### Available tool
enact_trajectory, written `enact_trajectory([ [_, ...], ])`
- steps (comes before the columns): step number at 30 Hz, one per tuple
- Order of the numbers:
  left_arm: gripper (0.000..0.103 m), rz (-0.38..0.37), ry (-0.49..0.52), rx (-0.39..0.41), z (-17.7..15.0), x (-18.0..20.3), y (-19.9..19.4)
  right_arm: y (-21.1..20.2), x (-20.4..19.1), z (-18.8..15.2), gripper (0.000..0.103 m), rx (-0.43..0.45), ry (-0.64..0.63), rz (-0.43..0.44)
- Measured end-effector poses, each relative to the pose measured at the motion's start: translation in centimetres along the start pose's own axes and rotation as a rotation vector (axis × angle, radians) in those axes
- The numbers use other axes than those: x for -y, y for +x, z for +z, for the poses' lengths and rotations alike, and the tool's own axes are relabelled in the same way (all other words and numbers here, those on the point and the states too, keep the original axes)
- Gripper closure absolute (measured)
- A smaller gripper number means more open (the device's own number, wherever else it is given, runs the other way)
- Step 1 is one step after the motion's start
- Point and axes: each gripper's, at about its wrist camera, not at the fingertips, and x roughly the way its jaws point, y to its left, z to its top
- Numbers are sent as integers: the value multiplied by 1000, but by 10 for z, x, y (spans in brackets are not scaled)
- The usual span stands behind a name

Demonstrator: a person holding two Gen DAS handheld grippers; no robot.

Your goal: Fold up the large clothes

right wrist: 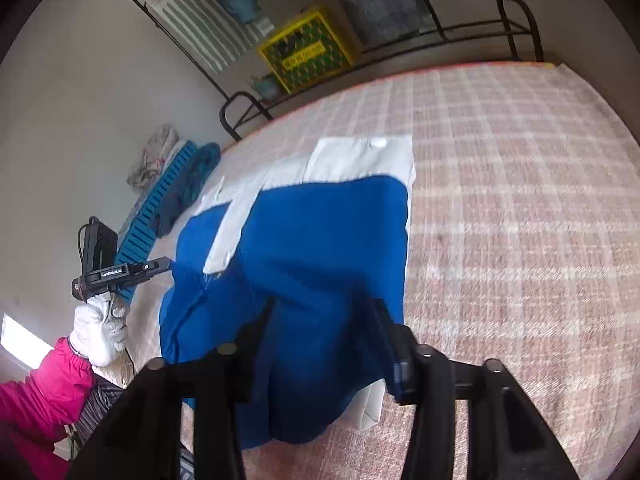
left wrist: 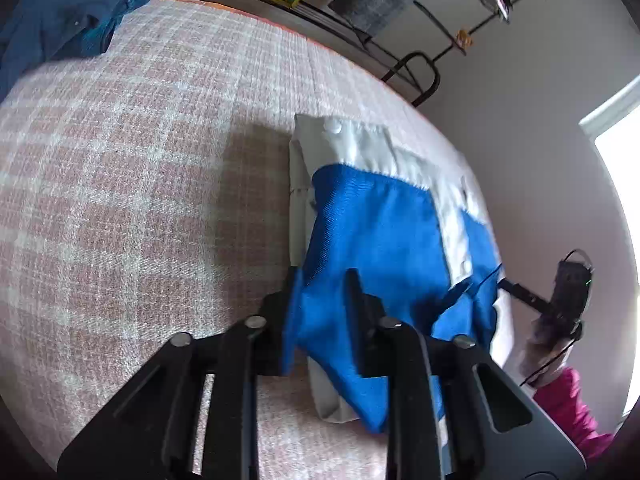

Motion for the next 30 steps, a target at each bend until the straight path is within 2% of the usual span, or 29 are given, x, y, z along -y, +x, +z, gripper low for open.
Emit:
enact_trajectory([
  [1, 52, -35, -36, 19, 3, -4, -4, -4, 2, 2, 24, 25, -6, -15],
  [2, 45, -69, -71, 27, 5, -8, -6, -5, 5, 5, 17, 39, -10, -28],
  [4, 43, -137, -135, -1, 10, -15, 1, -1, 14, 11, 17, 33, -3, -35],
  [6, 41, -170, -199, -34, 12, -24, 14, 7, 28, 15, 17, 12, 29, -17],
  [10, 41, -250, -297, -91, 9, -38, 43, 26, 55, 21, 17, -41, 140, 75],
  [13, 41, -260, -306, -127, 9, -43, 60, 44, 65, 18, 17, -87, 175, 133],
  [15, 41, -284, -291, -120, 9, -43, 63, 57, 69, 16, 16, -115, 193, 170],
  [16, 41, -286, -287, -126, 11, -43, 63, 57, 70, 16, 17, -91, 189, 192],
  [19, 41, -303, -278, -129, 11, -42, 63, 70, 74, 16, 26, -103, 232, 300],
  [21, 41, -300, -264, -127, 14, -38, 66, 79, 73, 19, 34, -105, 234, 338],
  [22, 43, -302, -262, -125, 15, -37, 67, 83, 71, 21, 39, -108, 233, 334],
  [23, 47, -294, -260, -120, 16, -35, 69, 87, 69, 23, 40, -109, 231, 336],
  [26, 50, -281, -245, -117, 17, -30, 75, 98, 59, 28, 41, -119, 224, 332],
  [29, 54, -229, -208, -102, 19, -21, 76, 98, 48, 26, 56, -121, 203, 255],
  [30, 55, -212, -190, -94, 20, -17, 75, 96, 44, 26, 58, -118, 188, 225],
])
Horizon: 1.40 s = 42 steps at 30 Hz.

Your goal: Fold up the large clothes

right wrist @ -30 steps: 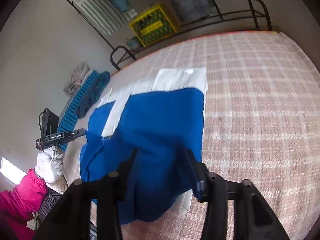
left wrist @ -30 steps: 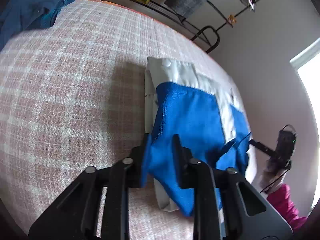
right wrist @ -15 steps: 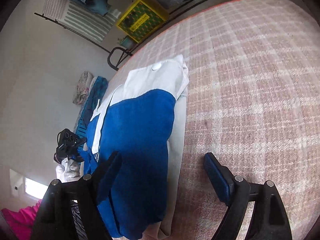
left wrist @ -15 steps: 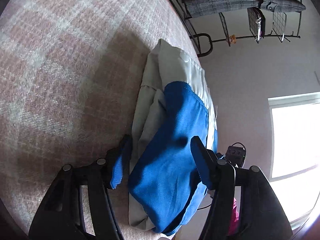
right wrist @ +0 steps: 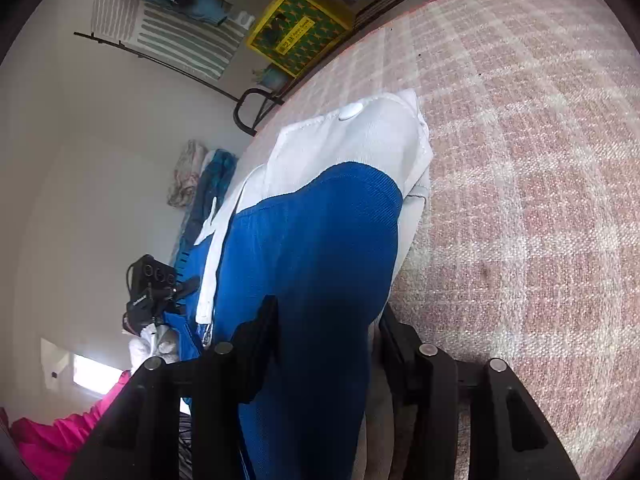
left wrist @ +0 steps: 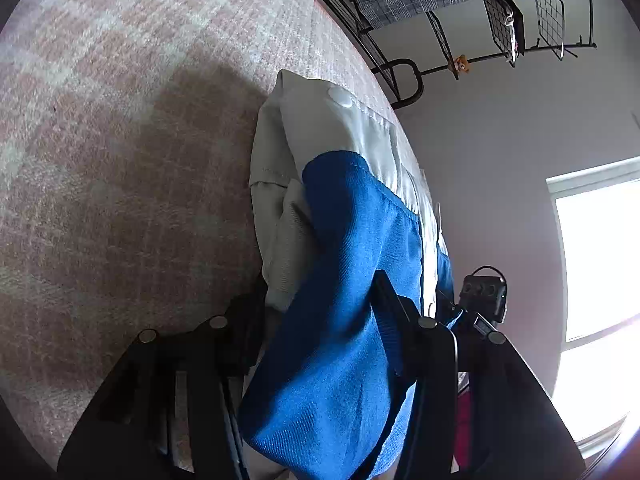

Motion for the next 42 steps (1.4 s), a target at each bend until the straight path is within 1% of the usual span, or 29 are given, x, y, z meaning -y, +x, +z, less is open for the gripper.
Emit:
enact_trajectory([
  [2, 58, 30, 50, 22, -3, 10, -3, -3, -11, -2, 65, 11, -32, -59],
  [3, 59, 47, 85, 32, -4, 16, -5, -4, -18, -3, 67, 18, -50, -87],
  [5, 66, 76, 150, 45, -7, 27, -8, -6, -32, -2, 73, 26, -90, -141],
  [7, 69, 105, 205, 55, -12, 37, -12, -9, -47, -2, 76, 33, -127, -193],
  [9, 71, 119, 238, 63, -15, 46, -14, -10, -62, -2, 78, 38, -162, -248],
  [13, 74, 127, 271, 82, -22, 63, -19, -13, -96, -6, 80, 51, -248, -350],
  [20, 76, 111, 344, 103, -41, 88, -40, -26, -153, -22, 82, 70, -367, -444],
  [22, 76, 97, 352, 112, -48, 92, -51, -29, -168, -29, 82, 72, -387, -449],
  [26, 77, 80, 364, 139, -57, 100, -77, -34, -196, -39, 82, 84, -413, -433],
  [31, 77, 63, 357, 182, -65, 90, -123, -32, -238, -45, 82, 100, -468, -413],
  [37, 77, 80, 352, 247, -55, 78, -181, -12, -291, -40, 82, 107, -539, -375],
  [42, 77, 102, 344, 300, -37, 61, -229, 20, -333, -32, 82, 103, -582, -338],
])
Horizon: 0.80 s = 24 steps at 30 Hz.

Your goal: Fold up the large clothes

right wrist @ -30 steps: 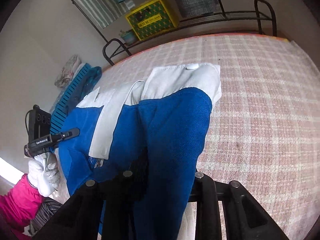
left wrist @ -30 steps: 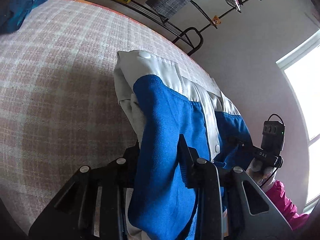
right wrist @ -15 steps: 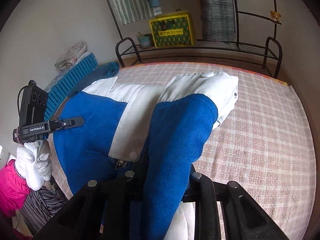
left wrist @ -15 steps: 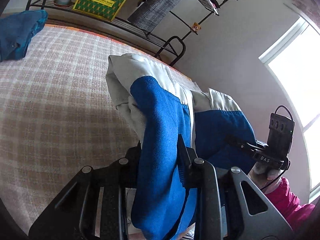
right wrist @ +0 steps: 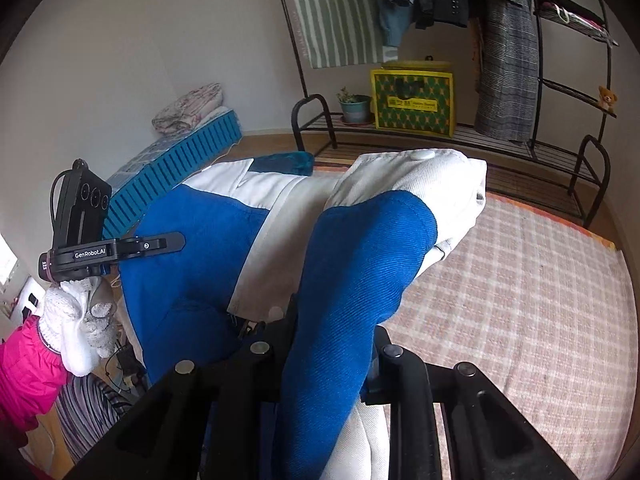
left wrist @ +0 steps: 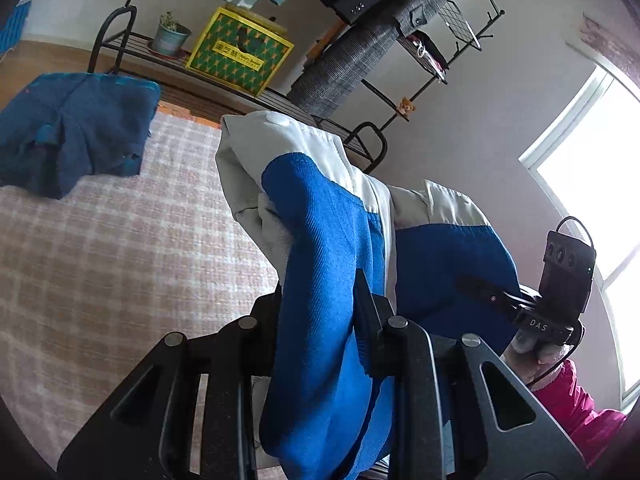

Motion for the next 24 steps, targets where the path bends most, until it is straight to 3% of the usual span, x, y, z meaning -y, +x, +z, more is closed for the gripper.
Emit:
enact_trajectory([
  [16, 77, 130, -70, 172, 111, -161, -97, 145, -139, 127, 83, 31, -161, 135],
  [24, 77, 197, -82, 253, 202, -247, -90, 243, -177, 198, 82, 71, -150, 179],
])
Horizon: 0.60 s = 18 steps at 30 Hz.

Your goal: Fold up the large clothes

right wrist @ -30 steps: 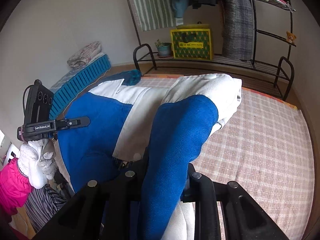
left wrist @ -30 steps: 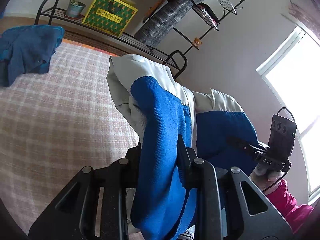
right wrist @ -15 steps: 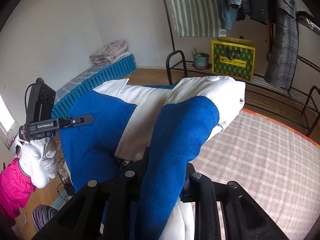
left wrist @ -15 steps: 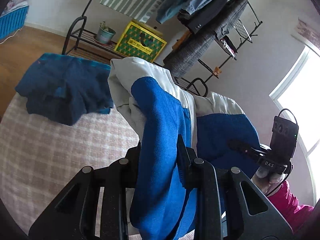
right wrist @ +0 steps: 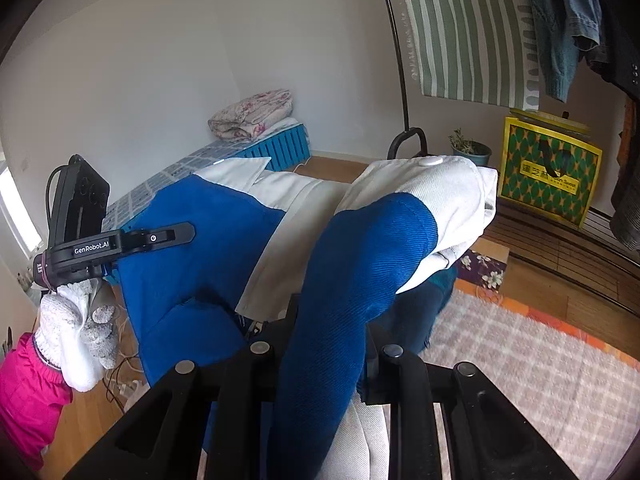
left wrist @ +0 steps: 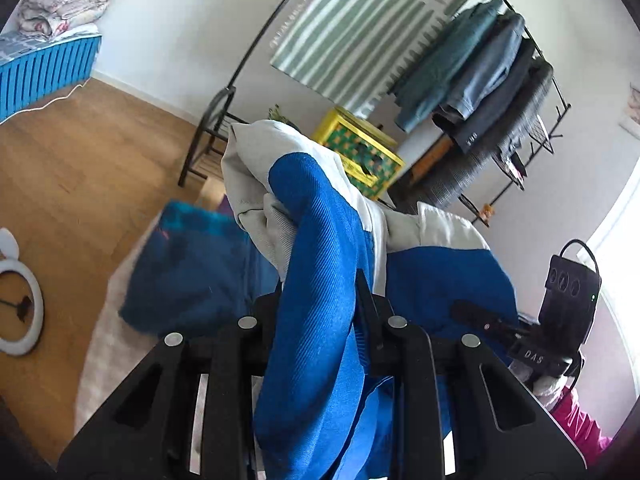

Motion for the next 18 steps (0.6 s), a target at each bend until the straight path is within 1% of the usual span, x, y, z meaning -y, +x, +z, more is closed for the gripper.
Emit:
enact_trajectory([
  [3, 77, 5, -22, 18, 27, -25, 24, 36, 5, 17, 82, 14, 9, 7],
  [5, 77, 6, -34, 25, 39, -43, 40, 59, 12, 25, 83, 13, 27, 15],
  [8, 77, 22, -67, 27, 48, -72, 71, 89, 26, 29, 83, 9, 41, 12],
  [10, 77, 42, -112, 12, 47, -95, 97, 108, 41, 23, 83, -5, 67, -4],
  [11, 77, 89, -124, -5, 42, -108, 113, 120, 57, 20, 83, -20, 96, -10],
  [12, 76, 160, -135, -34, 36, -120, 130, 132, 73, 12, 83, -51, 140, -22],
  [13, 75, 246, -145, -82, 30, -133, 149, 146, 94, 3, 82, -101, 194, -55],
  [14, 67, 289, -157, -134, 21, -145, 167, 159, 112, -11, 76, -158, 254, -82],
  [15, 63, 304, -159, -150, 14, -151, 178, 165, 125, -23, 74, -175, 308, -72],
  [16, 62, 311, -145, -134, 10, -152, 182, 166, 132, -30, 73, -167, 343, -50],
  [17, 61, 326, -110, -108, 8, -148, 183, 164, 134, -33, 73, -146, 351, -35],
  [18, 61, 337, -81, -101, 8, -145, 183, 163, 131, -33, 72, -141, 337, -43],
])
